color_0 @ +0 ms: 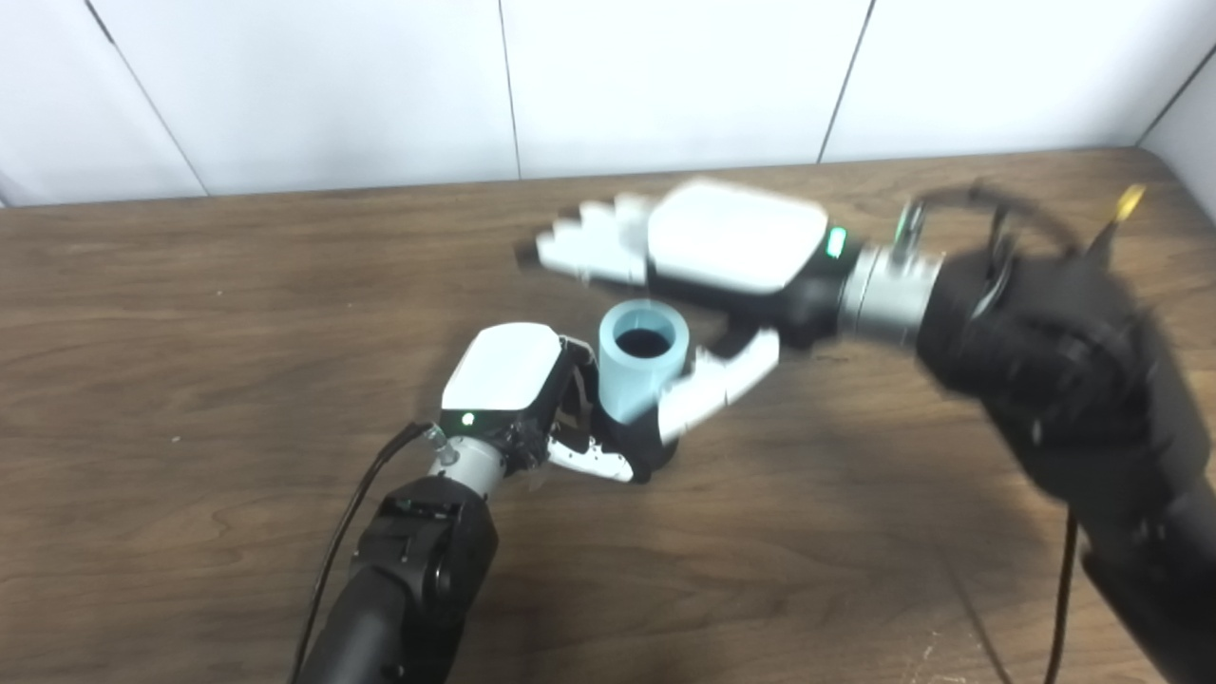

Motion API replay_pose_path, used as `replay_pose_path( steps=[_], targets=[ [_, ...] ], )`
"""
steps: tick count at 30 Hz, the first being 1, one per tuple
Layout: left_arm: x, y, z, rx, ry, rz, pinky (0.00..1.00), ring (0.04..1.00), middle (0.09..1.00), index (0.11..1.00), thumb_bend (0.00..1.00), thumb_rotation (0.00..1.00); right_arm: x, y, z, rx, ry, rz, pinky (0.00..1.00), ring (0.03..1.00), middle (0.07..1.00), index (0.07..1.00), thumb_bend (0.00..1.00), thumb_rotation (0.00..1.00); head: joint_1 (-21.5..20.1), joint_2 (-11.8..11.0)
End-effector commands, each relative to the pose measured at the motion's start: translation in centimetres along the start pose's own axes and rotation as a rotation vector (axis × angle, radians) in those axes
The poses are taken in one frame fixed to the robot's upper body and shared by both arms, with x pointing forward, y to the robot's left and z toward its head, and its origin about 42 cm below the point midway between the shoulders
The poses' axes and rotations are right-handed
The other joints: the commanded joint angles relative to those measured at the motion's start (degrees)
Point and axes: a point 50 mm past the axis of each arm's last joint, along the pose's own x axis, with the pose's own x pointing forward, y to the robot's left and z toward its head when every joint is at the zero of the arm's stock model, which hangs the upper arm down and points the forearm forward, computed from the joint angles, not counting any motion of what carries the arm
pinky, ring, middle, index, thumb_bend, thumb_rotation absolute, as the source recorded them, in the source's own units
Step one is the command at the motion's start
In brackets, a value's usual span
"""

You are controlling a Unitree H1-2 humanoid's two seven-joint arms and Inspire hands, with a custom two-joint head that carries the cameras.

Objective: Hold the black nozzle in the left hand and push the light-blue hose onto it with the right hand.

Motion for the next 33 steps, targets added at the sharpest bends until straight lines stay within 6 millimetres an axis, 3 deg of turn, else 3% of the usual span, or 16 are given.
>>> replay_pose_path(
  steps=[1, 5, 13, 21, 22, 23, 24, 28, 30, 33],
  targets=[
    [0.1, 0.5, 0.6, 0.006, -0.016, 0.004, 0.4, 0.466, 0.515, 0.47, 0.5, 0.0, -0.3, -1.2, -0.6, 0.03, 0.002, -0.072, 0.96, 1.0, 1.0, 1.0, 0.69, 1.0, -0.13, 0.02],
    [0.1, 0.4, 0.3, -0.008, -0.015, 0.015, 0.4, 0.468, 0.51, 0.472, 0.5, 0.0, -0.6, -0.8, -2.2, 0.132, 0.041, -0.098, 0.89, 0.972, 0.995, 1.0, 0.67, 1.0, 0.01, -0.02],
    [0.1, 0.6, 0.1, -0.023, -0.009, 0.029, 0.39, 0.455, 0.504, 0.473, 0.5, 0.0, -0.7, 2.1, -5.0, 0.386, 0.143, -0.143, 0.79, 0.896, 0.952, 0.987, 0.64, 1.0, 0.3, -0.06],
    [-0.1, 1.7, -0.1, -0.031, 0.009, 0.059, 0.42, 0.418, 0.473, 0.514, 0.5, 0.0, -1.4, 5.5, -6.4, 0.478, 0.238, -0.17, 0.84, 0.937, 0.984, 0.995, 0.57, 1.0, 0.61, 0.13],
    [-0.1, 1.9, -0.2, -0.015, 0.007, 0.066, 0.45, 0.487, 0.469, 0.516, 0.51, 0.0, -1.4, 5.9, -6.6, 0.479, 0.245, -0.17, 0.84, 0.938, 0.984, 0.996, 0.58, 1.0, 0.81, 0.2],
    [-0.1, 2.0, -0.4, 0.002, 0.001, 0.072, 0.47, 0.533, 0.545, 0.506, 0.52, 0.03, -1.5, 6.2, -6.7, 0.48, 0.252, -0.17, 0.84, 0.936, 0.982, 0.997, 0.59, 1.0, 0.87, 0.2],
    [-0.1, 2.1, -0.5, 0.015, -0.005, 0.079, 0.49, 0.579, 0.613, 0.609, 0.66, 0.14, -1.6, 6.5, -6.8, 0.477, 0.257, -0.169, 0.84, 0.935, 0.981, 0.999, 0.59, 1.0, 0.97, 0.18],
    [-0.1, 2.6, -1.0, 0.025, -0.017, 0.107, 0.67, 0.758, 0.8, 0.812, 0.89, 0.39, -1.7, 7.5, -7.1, 0.491, 0.277, -0.175, 0.83, 0.928, 0.973, 1.0, 0.61, 1.0, 1.01, 0.1],
    [0.0, 2.8, -1.4, 0.012, -0.017, 0.126, 0.79, 0.833, 0.878, 0.911, 0.97, 0.45, -1.7, 8.0, -7.1, 0.502, 0.282, -0.185, 0.83, 0.925, 0.97, 1.0, 0.6, 1.0, 1.07, 0.11],
    [0.0, 3.2, -1.8, -0.01, -0.01, 0.147, 0.88, 0.896, 0.946, 0.986, 1.0, 0.5, -1.7, 8.7, -7.1, 0.519, 0.299, -0.192, 0.84, 0.926, 0.969, 1.0, 0.6, 1.0, 1.14, 0.12]
  ],
)
